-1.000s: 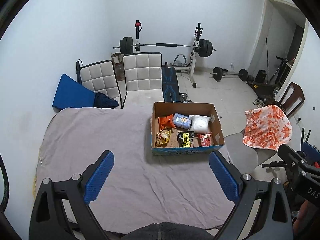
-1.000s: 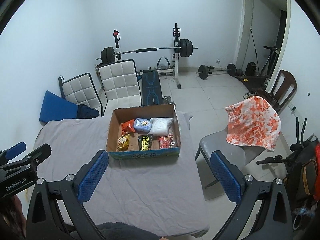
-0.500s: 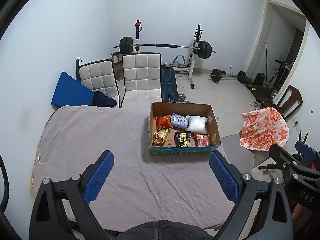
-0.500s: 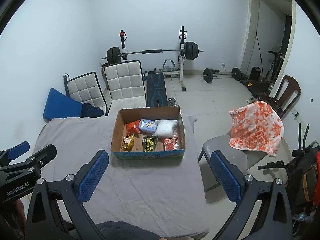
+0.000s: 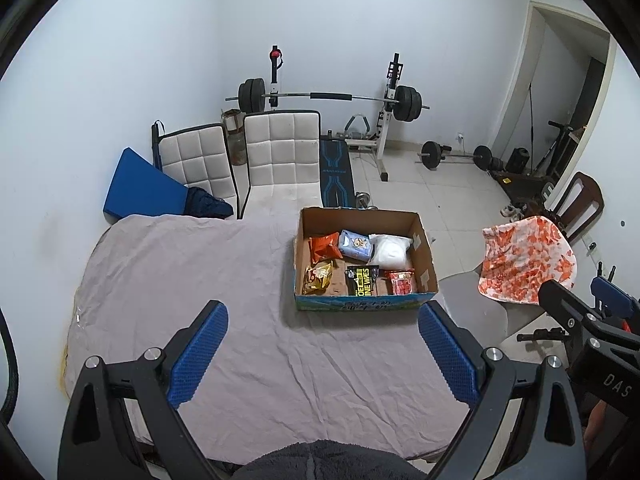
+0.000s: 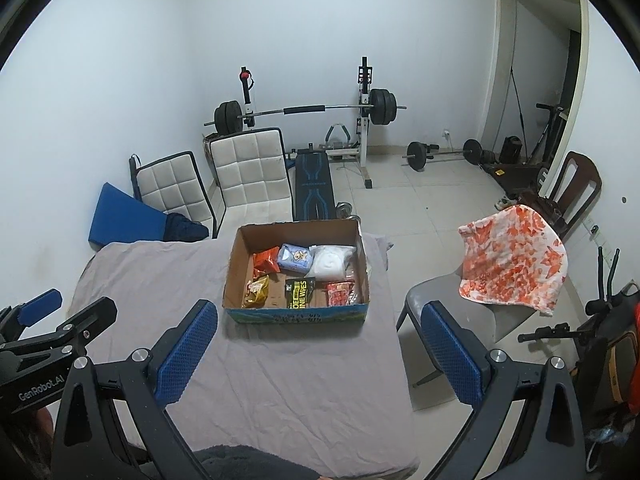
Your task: Organize soft objects
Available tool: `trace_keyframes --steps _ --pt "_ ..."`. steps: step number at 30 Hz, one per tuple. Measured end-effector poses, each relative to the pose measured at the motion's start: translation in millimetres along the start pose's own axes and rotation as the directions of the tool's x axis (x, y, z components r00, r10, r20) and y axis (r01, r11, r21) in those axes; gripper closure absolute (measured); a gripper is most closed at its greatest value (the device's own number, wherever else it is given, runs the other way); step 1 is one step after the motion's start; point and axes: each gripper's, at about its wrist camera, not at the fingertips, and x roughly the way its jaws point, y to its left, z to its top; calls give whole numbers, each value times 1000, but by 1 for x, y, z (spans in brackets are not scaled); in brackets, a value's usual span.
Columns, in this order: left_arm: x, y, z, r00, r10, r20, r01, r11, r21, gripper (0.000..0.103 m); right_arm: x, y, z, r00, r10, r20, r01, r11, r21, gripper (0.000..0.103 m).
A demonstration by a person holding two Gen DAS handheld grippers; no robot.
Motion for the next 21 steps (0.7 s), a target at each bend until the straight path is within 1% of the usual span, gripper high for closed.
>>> trace_keyframes --steps 14,16,21 --pt "-2 0 2 1000 -4 3 4 1000 -13 5 0 -1 0 1000 13 -1 -13 1000 -2 0" --pt "-2 1 3 1000 11 11 -11 1000 -12 5 1 0 0 1000 11 -2 -11 1000 -1 0" --pt "-1 4 0 1000 9 17 -8 1000 -30 5 2 -1 -1 1000 10 -6 -10 1000 1 0"
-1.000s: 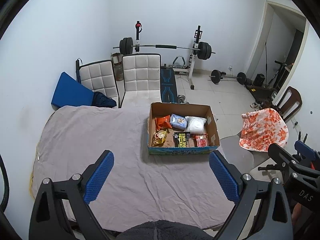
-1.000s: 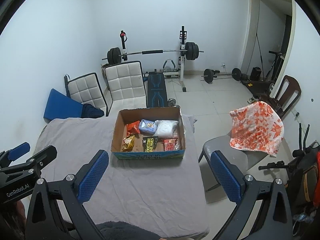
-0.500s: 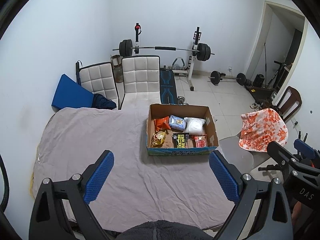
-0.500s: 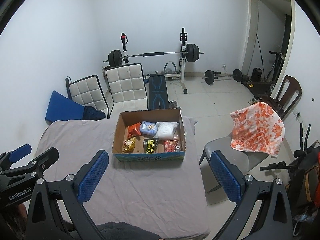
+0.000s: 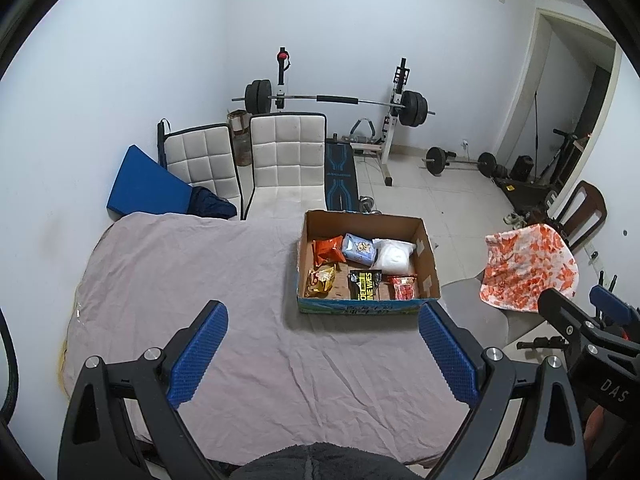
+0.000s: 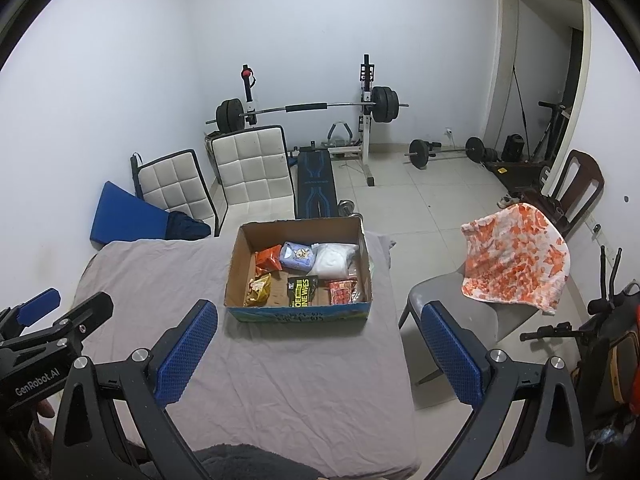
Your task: Organize soft objects
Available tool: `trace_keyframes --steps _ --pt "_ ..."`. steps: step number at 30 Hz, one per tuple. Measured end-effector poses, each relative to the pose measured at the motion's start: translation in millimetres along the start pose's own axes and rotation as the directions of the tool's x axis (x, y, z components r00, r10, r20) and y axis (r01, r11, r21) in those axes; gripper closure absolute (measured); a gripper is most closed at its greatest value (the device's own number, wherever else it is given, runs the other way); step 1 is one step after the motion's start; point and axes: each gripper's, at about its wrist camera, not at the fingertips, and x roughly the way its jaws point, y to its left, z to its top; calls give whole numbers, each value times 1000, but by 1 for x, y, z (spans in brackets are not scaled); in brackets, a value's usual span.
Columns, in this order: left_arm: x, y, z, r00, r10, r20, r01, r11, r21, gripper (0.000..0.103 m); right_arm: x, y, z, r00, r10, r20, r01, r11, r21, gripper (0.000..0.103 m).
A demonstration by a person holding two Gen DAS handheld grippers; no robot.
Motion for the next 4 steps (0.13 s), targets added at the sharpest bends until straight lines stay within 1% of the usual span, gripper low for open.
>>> trace_keyframes --steps 4 --pt "0 0 0 1000 2 6 -2 1000 -1 5 1 -1 0 1000 0 -1 0 1000 3 0"
